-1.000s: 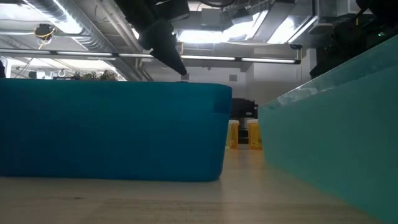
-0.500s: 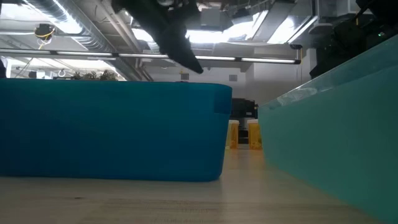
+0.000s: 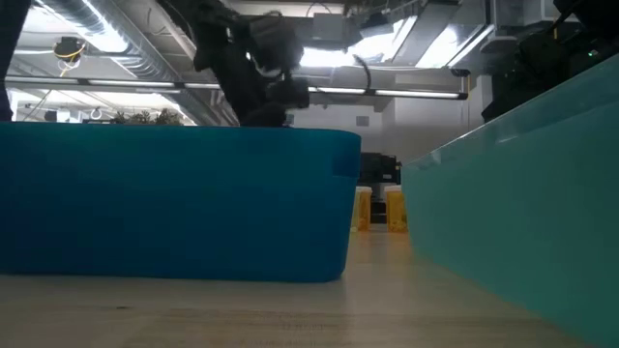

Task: Pick and place medicine bottles into bin by pill shape (circle, oval)
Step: Put the blue pill bottle into the blue bin

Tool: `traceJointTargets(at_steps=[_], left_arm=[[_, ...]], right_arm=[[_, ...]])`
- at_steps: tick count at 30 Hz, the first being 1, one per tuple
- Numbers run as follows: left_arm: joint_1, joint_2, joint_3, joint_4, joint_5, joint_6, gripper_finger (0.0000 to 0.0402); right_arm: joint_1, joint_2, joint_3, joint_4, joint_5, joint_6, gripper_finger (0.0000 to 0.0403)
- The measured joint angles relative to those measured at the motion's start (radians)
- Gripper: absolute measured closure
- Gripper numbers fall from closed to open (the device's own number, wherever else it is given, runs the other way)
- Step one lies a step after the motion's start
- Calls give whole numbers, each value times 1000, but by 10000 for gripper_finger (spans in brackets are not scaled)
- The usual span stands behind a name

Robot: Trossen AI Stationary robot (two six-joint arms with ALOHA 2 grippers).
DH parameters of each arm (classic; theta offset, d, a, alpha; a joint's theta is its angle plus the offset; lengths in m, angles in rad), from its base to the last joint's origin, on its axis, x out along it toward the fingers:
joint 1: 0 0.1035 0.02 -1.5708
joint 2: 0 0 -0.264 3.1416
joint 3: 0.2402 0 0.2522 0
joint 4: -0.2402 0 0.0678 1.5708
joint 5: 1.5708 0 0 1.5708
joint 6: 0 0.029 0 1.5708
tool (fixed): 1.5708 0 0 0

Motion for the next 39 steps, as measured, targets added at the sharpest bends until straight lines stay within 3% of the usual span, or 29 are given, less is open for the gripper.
traceJointTargets(at_steps=[5,11,15,26,34,39], left_arm=[[-7,67,0,-8,4,1,209],[-11,139,0,112,10,27,209],[-12,141,0,140,51,27,209],[-18,136,0,267,52,29,209],[-19,136,0,272,40,28,209],[-18,136,0,272,18,29,232]], right_arm=[[0,0,0,0,0,-2,116],[0,0,0,0,0,0,116],[0,0,0,1,0,-1,116],[0,0,0,0,0,-2,116],[0,0,0,0,0,-3,116],[0,0,0,1,0,-3,116]])
